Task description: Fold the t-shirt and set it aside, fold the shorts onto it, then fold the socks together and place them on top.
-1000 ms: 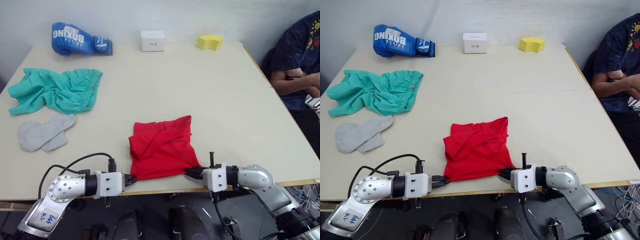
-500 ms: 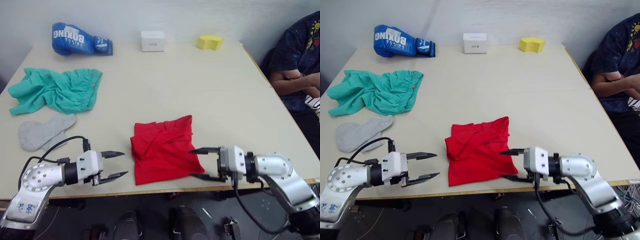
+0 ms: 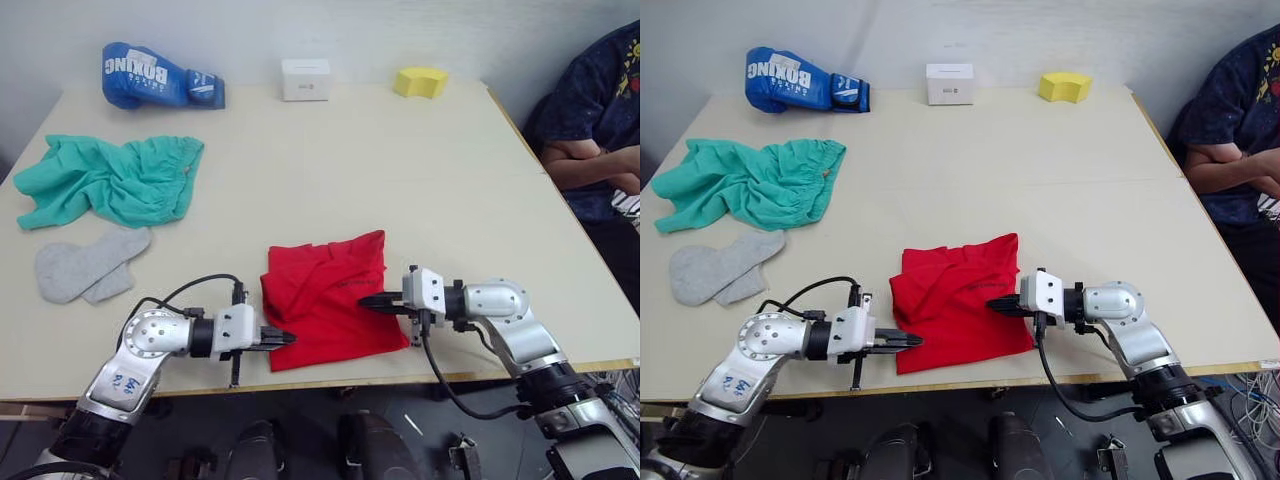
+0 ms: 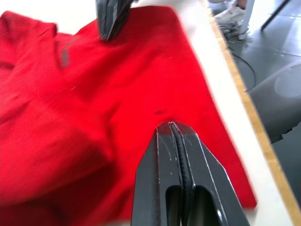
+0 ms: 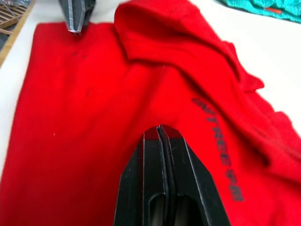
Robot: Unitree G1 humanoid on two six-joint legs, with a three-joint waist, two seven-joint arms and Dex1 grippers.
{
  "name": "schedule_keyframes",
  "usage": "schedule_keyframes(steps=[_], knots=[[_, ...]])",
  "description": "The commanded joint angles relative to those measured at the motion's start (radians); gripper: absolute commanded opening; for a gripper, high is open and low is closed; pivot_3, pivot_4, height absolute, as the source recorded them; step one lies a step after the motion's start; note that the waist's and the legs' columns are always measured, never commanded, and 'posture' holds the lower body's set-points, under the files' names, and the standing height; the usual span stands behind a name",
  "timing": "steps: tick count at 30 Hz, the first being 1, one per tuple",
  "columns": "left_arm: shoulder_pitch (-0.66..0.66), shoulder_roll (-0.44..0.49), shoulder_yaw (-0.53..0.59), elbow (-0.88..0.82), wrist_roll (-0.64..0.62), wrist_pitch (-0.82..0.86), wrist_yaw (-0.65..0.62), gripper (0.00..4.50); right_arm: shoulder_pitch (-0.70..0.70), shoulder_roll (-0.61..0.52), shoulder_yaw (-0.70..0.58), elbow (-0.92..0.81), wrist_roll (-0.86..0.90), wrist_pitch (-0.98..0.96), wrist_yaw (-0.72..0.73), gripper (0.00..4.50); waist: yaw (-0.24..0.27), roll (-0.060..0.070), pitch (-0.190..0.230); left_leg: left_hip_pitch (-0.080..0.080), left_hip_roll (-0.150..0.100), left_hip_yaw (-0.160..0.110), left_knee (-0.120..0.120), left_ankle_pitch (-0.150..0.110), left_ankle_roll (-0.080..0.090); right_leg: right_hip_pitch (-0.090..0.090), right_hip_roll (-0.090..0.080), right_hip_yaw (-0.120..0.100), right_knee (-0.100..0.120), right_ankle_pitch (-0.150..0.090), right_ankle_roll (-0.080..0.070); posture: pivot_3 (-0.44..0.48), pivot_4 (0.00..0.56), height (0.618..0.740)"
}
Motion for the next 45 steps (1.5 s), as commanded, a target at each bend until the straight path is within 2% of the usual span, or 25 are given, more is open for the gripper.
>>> schedule_keyframes(steps=[1,11,17,20,22,25,28,31,34,37,40,45], knots=[[-0.018,-0.031,0.001,0.015,0.024,0.015,0.053,0.02,-0.006,0.009,-0.020,0.005,-0.006,-0.031,-0.005,0.02,0.001,0.000,0.000,0.000,0.000,0.000,0.000,0.000,0.000,0.000,0.000,0.000,0.000,0.000,0.000,0.000,0.150,0.740],[-0.139,-0.120,0.049,0.143,0.040,0.099,0.190,0.02,0.016,0.017,-0.011,0.026,-0.033,-0.059,0.000,0.02,0.002,0.000,0.000,0.000,0.000,-0.001,0.000,0.001,-0.001,0.000,0.000,0.000,0.001,0.000,0.000,0.000,0.150,0.740],[-0.265,-0.234,0.133,0.297,0.015,0.152,0.328,0.02,0.015,0.017,-0.011,0.033,-0.039,-0.067,0.019,0.02,0.008,0.000,0.000,0.000,0.000,-0.001,0.003,0.002,-0.001,0.001,0.000,-0.001,0.002,0.001,0.002,0.000,0.150,0.740],[-0.318,-0.275,0.186,0.374,0.037,0.207,0.460,0.02,0.027,0.020,-0.024,0.024,-0.029,-0.055,0.008,0.02,0.010,0.000,0.000,0.000,0.000,-0.001,0.003,0.002,-0.001,0.001,0.000,-0.001,0.002,0.001,0.002,0.000,0.150,0.740],[-0.331,-0.288,0.211,0.386,0.033,0.232,0.505,0.02,0.028,0.028,-0.041,-0.002,-0.004,-0.019,-0.010,0.02,0.009,0.000,0.000,0.000,0.000,-0.001,0.003,0.002,-0.001,0.001,0.001,-0.001,0.002,0.001,0.002,0.000,0.150,0.740],[-0.314,-0.290,0.245,0.325,-0.040,0.257,0.463,0.02,0.018,0.050,-0.064,-0.086,0.050,0.078,-0.050,0.02,0.008,0.000,0.000,0.000,0.000,-0.001,0.003,0.002,-0.002,0.001,0.001,-0.001,0.002,0.001,0.002,0.000,0.150,0.740],[-0.249,-0.263,0.242,0.199,-0.157,0.297,0.315,0.02,0.006,0.089,-0.054,-0.163,0.057,0.145,-0.096,0.02,0.007,0.000,0.000,0.000,0.001,-0.001,0.003,0.002,-0.003,0.001,0.001,-0.001,0.003,0.001,0.002,0.000,0.150,0.740],[-0.192,-0.226,0.209,0.108,-0.169,0.335,0.263,0.02,0.007,0.132,-0.026,-0.218,0.046,0.190,-0.125,0.02,0.006,0.000,0.000,0.000,0.001,-0.001,0.003,0.003,-0.003,0.001,0.001,-0.001,0.003,0.001,0.002,0.000,0.150,0.740],[-0.148,-0.223,0.143,0.086,-0.081,0.331,0.308,0.02,0.019,0.178,0.038,-0.191,-0.036,0.152,-0.157,0.02,0.007,0.000,0.000,0.001,0.000,-0.001,0.003,0.003,-0.004,0.001,0.001,-0.001,0.003,0.001,0.002,0.000,0.150,0.740],[-0.132,-0.239,0.105,0.100,-0.003,0.343,0.390,0.02,0.013,0.220,0.052,-0.086,-0.107,0.087,-0.224,0.02,0.011,0.000,0.000,0.000,-0.001,-0.001,0.003,0.003,-0.003,0.001,0.000,-0.001,0.002,0.001,0.002,0.000,0.150,0.740],[-0.114,-0.241,0.085,0.106,0.067,0.380,0.467,0.02,0.000,0.242,0.023,0.038,-0.144,0.039,-0.301,0.02,0.018,-0.001,0.000,0.000,-0.001,-0.001,0.003,0.002,-0.002,0.001,0.000,0.000,0.002,0.001,0.002,0.000,0.150,0.740],[-0.085,-0.228,0.099,0.084,0.074,0.483,0.516,0.02,-0.049,0.217,-0.074,0.182,-0.137,0.019,-0.403,0.02,0.021,-0.001,-0.002,0.002,-0.001,-0.001,0.003,0.002,-0.002,0.003,-0.001,0.000,0.002,0.001,0.002,0.000,0.150,0.740]])
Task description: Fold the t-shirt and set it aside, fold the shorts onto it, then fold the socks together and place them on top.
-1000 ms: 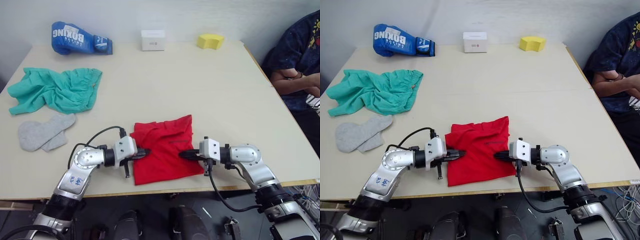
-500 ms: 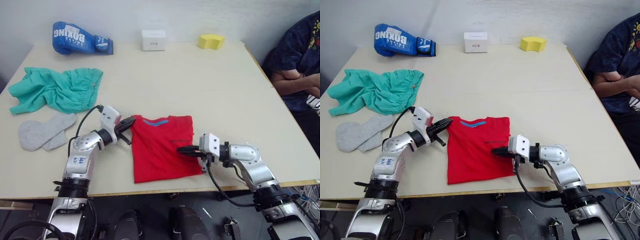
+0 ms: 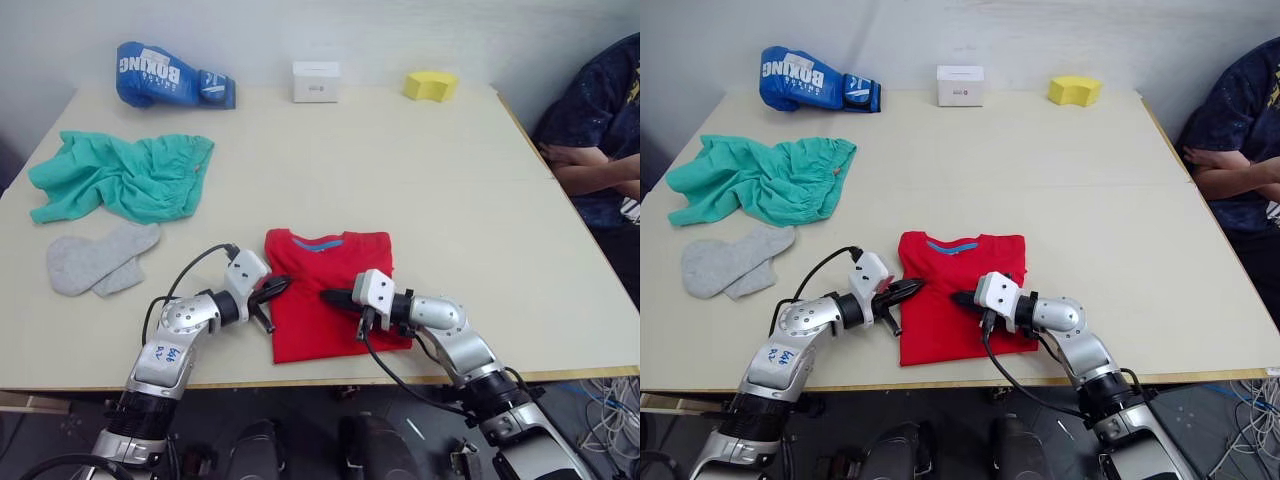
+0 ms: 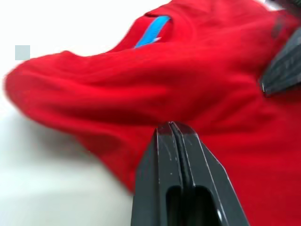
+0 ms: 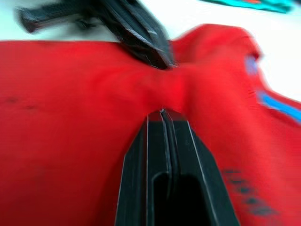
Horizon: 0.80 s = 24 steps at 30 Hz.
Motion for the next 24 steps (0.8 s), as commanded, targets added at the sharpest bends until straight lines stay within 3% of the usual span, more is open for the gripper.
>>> schedule_keyframes(steps=[1,8,12,16,19,24], knots=[[0.039,0.032,0.002,-0.023,0.026,0.082,0.020,0.02,-0.030,-0.034,-0.112,0.106,0.016,0.006,-0.079,0.02,0.001,0.000,0.000,0.001,0.000,0.000,0.000,0.000,0.000,0.001,0.000,0.000,0.000,0.000,0.000,0.000,0.150,0.740],[0.022,0.057,0.020,-0.028,0.006,0.078,-0.001,0.02,-0.128,-0.059,-0.215,0.340,0.025,-0.100,-0.127,0.02,-0.002,0.000,0.000,0.012,0.000,0.001,-0.006,-0.001,0.000,0.012,0.000,0.000,-0.004,-0.001,-0.001,0.000,0.150,0.740],[0.001,0.041,0.080,-0.034,-0.089,-0.006,-0.084,0.02,-0.151,-0.052,-0.233,0.272,0.079,-0.077,-0.062,0.02,-0.011,0.001,0.000,0.013,0.000,0.001,-0.007,-0.001,0.000,0.012,0.000,0.000,-0.004,-0.001,-0.001,0.000,0.150,0.740],[-0.037,0.026,0.150,-0.074,-0.247,0.026,-0.170,0.02,-0.167,-0.024,-0.203,0.107,0.146,0.004,0.025,0.02,-0.021,0.002,0.001,0.010,0.001,0.001,-0.008,0.000,-0.002,0.010,0.000,0.000,-0.004,-0.001,-0.001,0.000,0.150,0.740],[-0.083,0.017,0.136,-0.026,-0.218,0.027,-0.137,0.02,-0.182,-0.003,-0.141,0.061,0.120,0.036,0.072,0.02,-0.024,0.002,0.001,0.011,0.001,0.000,-0.007,0.000,-0.003,0.010,0.002,0.000,-0.003,-0.001,-0.001,0.000,0.150,0.740],[-0.150,-0.017,0.067,0.107,-0.075,0.006,-0.010,0.02,-0.258,0.027,-0.044,0.222,0.015,-0.027,0.112,0.02,-0.022,0.002,0.001,0.011,0.000,0.001,-0.007,0.000,-0.002,0.010,0.001,0.000,-0.004,-0.001,-0.001,0.000,0.150,0.740]])
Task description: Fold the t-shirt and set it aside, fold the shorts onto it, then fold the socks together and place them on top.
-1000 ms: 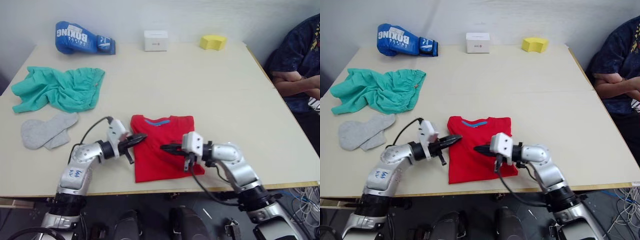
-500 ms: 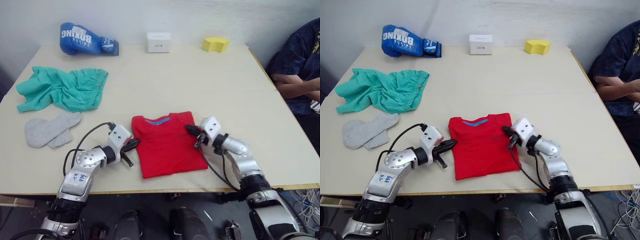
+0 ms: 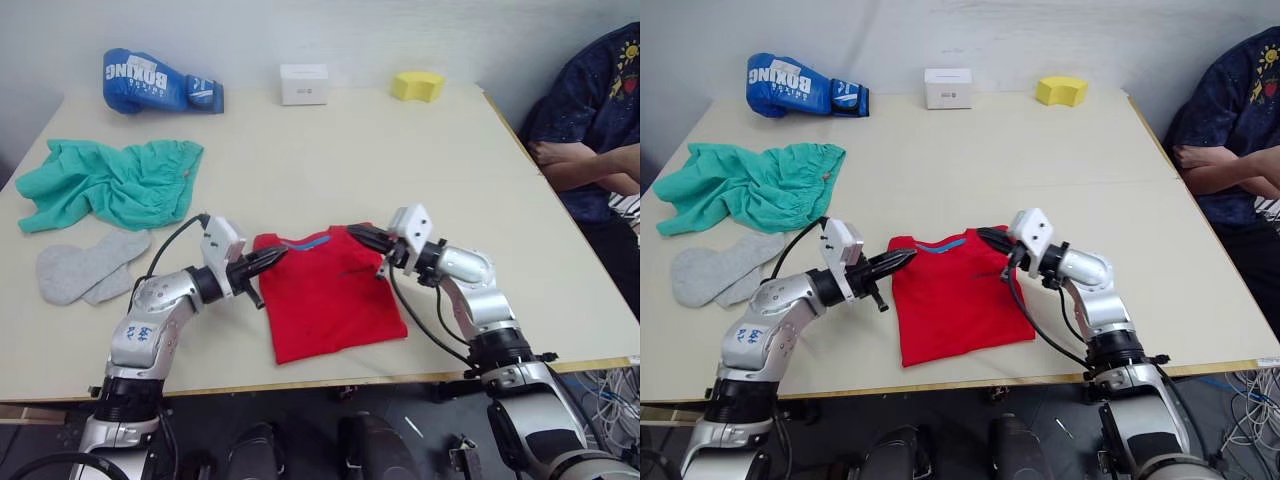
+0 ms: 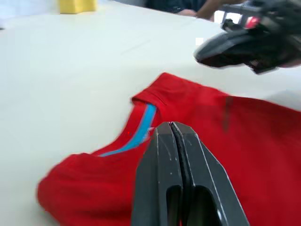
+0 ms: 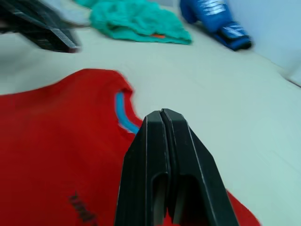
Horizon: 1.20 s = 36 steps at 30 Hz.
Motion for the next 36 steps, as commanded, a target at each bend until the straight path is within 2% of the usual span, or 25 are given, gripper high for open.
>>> schedule_keyframes(steps=[1,6,9,12,15,18,23,26,28,30,32,36], knots=[[-0.028,-0.022,-0.038,0.070,0.091,-0.008,0.090,0.02,-0.062,0.018,0.037,0.136,-0.054,-0.056,0.029,0.02,0.000,0.000,0.000,0.000,0.000,0.000,0.000,0.000,0.000,0.000,0.000,0.000,0.000,0.000,0.000,0.000,0.150,0.740],[-0.028,-0.044,-0.050,0.104,0.157,0.086,0.199,0.02,-0.179,0.029,0.007,0.404,-0.087,-0.122,-0.017,0.02,0.000,0.000,0.000,-0.001,0.000,0.001,0.000,0.000,0.001,-0.001,0.000,0.000,0.000,0.000,0.000,0.000,0.150,0.740],[-0.003,-0.036,-0.077,0.113,0.203,0.076,0.219,0.02,-0.232,0.017,-0.015,0.537,-0.116,-0.169,-0.097,0.02,-0.001,0.000,0.000,0.000,0.000,0.001,0.001,0.000,0.000,-0.001,0.000,0.001,0.001,0.000,0.000,0.000,0.150,0.740],[0.021,-0.048,-0.061,0.109,0.195,0.069,0.230,0.02,-0.274,-0.007,-0.058,0.654,-0.133,-0.192,-0.230,0.02,-0.002,0.000,0.000,0.001,0.000,0.001,0.000,0.000,0.000,0.000,0.000,0.001,0.001,0.000,0.000,0.000,0.150,0.740],[0.033,-0.048,-0.046,0.112,0.183,0.012,0.217,0.02,-0.285,-0.025,-0.118,0.707,-0.111,-0.228,-0.294,0.02,-0.003,0.000,0.000,0.001,0.000,0.001,0.000,0.000,-0.001,0.000,0.000,0.001,0.001,0.000,0.000,0.000,0.150,0.740],[0.036,-0.056,-0.017,0.095,0.140,-0.078,0.171,0.02,-0.278,-0.034,-0.174,0.694,-0.068,-0.268,-0.243,0.02,-0.006,0.000,0.000,0.001,0.000,0.001,-0.001,0.000,-0.001,0.000,0.000,0.001,0.000,0.000,0.000,0.000,0.150,0.740],[0.066,-0.032,0.004,-0.041,0.011,-0.158,-0.012,0.02,-0.170,-0.037,-0.203,0.427,0.056,-0.249,0.006,0.02,-0.005,0.000,0.001,0.000,0.002,0.001,-0.002,0.001,-0.003,-0.001,0.001,0.001,-0.001,0.000,0.000,0.000,0.150,0.740],[0.126,0.002,-0.078,-0.175,0.002,-0.098,-0.080,0.02,0.062,-0.041,-0.112,-0.012,0.127,-0.078,0.090,0.02,0.000,0.001,0.001,-0.001,0.002,0.000,-0.003,0.000,-0.003,-0.001,0.002,0.001,-0.002,-0.001,0.000,0.000,0.150,0.740],[0.153,0.014,-0.118,-0.212,0.024,-0.086,-0.085,0.02,0.181,-0.053,-0.065,-0.202,0.118,-0.016,0.089,0.02,0.003,0.001,0.001,-0.001,0.002,0.000,-0.004,-0.001,-0.004,0.000,0.001,0.001,-0.003,-0.002,0.001,0.000,0.150,0.740],[0.177,0.013,-0.146,-0.228,0.051,-0.068,-0.062,0.02,0.272,-0.053,-0.034,-0.308,0.080,0.030,0.042,0.02,0.003,0.001,0.001,-0.001,0.001,0.000,-0.003,-0.002,-0.003,0.000,0.001,0.001,-0.003,-0.002,0.001,0.000,0.150,0.740],[0.196,0.020,-0.166,-0.245,0.072,-0.060,-0.050,0.02,0.326,-0.046,-0.028,-0.371,0.063,0.068,-0.007,0.02,0.001,0.001,0.001,-0.001,0.001,0.000,-0.002,-0.005,-0.005,-0.001,0.000,0.001,-0.002,-0.002,0.001,0.000,0.150,0.740],[0.259,0.032,-0.212,-0.249,0.165,-0.053,0.010,0.02,0.421,-0.071,-0.054,-0.386,0.005,0.046,-0.081,0.02,0.000,0.001,0.001,0.001,0.001,0.000,-0.002,-0.008,-0.002,0.000,0.000,0.001,-0.002,0.000,-0.001,0.000,0.150,0.740]])
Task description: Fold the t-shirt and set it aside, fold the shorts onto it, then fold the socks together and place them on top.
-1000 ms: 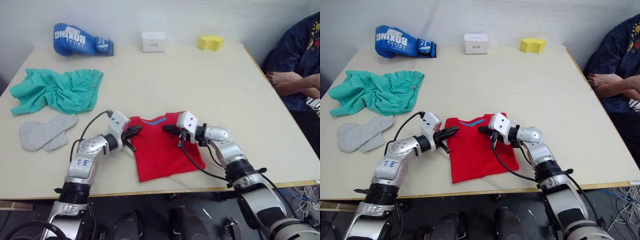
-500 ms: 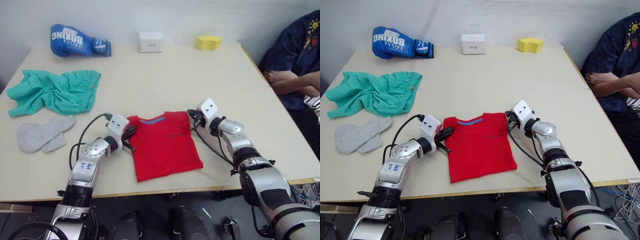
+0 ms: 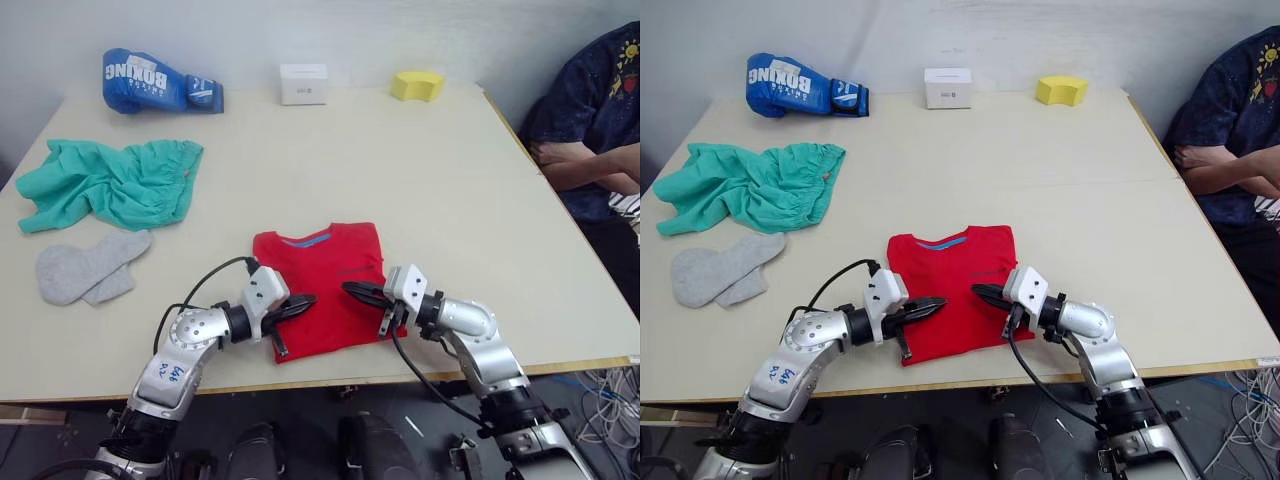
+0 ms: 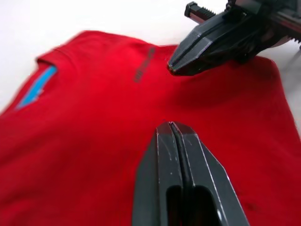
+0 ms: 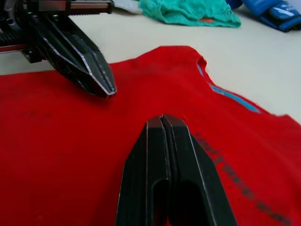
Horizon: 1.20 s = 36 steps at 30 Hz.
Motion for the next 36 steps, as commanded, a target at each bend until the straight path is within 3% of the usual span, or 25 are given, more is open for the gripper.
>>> schedule_keyframes(steps=[1,6,11,16,19,22,25,30,36], knots=[[0.052,0.016,-0.028,-0.034,0.074,0.002,0.050,0.02,0.060,-0.030,-0.056,-0.023,-0.009,-0.014,-0.062,0.02,0.001,0.000,0.000,0.000,0.000,0.000,-0.001,0.000,0.000,0.000,0.000,0.000,0.000,0.000,-0.001,0.000,0.150,0.740],[0.100,0.018,-0.008,-0.028,0.081,0.005,0.070,0.02,0.131,-0.115,-0.180,0.028,0.055,0.009,-0.070,0.02,0.004,0.000,0.000,0.000,0.000,-0.001,-0.001,-0.002,0.001,0.002,0.000,0.000,-0.002,-0.001,-0.002,0.000,0.150,0.740],[0.121,0.028,0.026,-0.017,0.054,-0.037,0.040,0.00,0.134,-0.163,-0.296,-0.040,0.203,0.185,-0.068,0.18,-0.002,0.000,0.000,0.002,0.000,-0.001,-0.001,-0.002,0.002,0.003,0.000,0.000,-0.002,-0.001,-0.002,0.000,0.150,0.740],[0.120,0.030,0.053,-0.004,0.015,-0.098,-0.002,0.00,0.086,-0.289,-0.291,-0.184,0.487,0.690,0.052,1.53,0.000,0.000,0.000,0.002,0.001,-0.003,-0.003,0.000,0.006,0.002,0.002,0.000,-0.002,-0.002,-0.003,0.000,0.150,0.740],[0.109,0.033,0.062,0.019,0.008,-0.121,-0.020,0.00,-0.029,-0.385,-0.257,-0.159,0.607,1.027,0.091,2.54,0.000,0.001,0.000,0.001,0.000,-0.003,-0.003,0.001,0.007,0.001,0.001,0.000,-0.002,-0.002,-0.003,0.000,0.150,0.740],[0.090,0.034,0.074,0.056,-0.001,-0.139,-0.035,0.00,-0.165,-0.434,-0.167,-0.062,0.588,1.186,0.128,3.68,0.002,0.001,0.000,0.001,0.000,-0.004,-0.004,0.001,0.007,0.001,0.000,-0.001,-0.004,-0.002,-0.004,0.000,0.150,0.740],[0.076,0.043,0.067,0.085,0.008,-0.166,-0.055,0.00,-0.287,-0.405,-0.081,0.073,0.521,1.215,0.144,4.48,0.002,0.001,0.000,0.000,0.000,-0.004,-0.005,0.000,0.007,0.000,0.000,-0.002,-0.005,-0.002,-0.005,0.000,0.150,0.740],[0.067,0.042,0.067,0.108,0.013,-0.181,-0.059,0.00,-0.439,-0.310,0.033,0.263,0.390,1.155,0.144,4.48,-0.007,0.000,-0.001,-0.002,0.000,-0.002,-0.006,0.001,0.008,-0.003,0.001,-0.001,-0.005,-0.002,-0.005,0.000,0.150,0.740],[0.093,0.044,0.067,0.085,0.018,-0.171,-0.050,0.00,-0.520,-0.254,0.172,0.328,0.305,1.181,0.244,4.48,-0.013,-0.002,-0.002,0.000,0.001,-0.002,-0.005,0.000,0.006,-0.001,0.001,-0.001,-0.005,0.000,-0.004,0.000,0.150,0.740]])
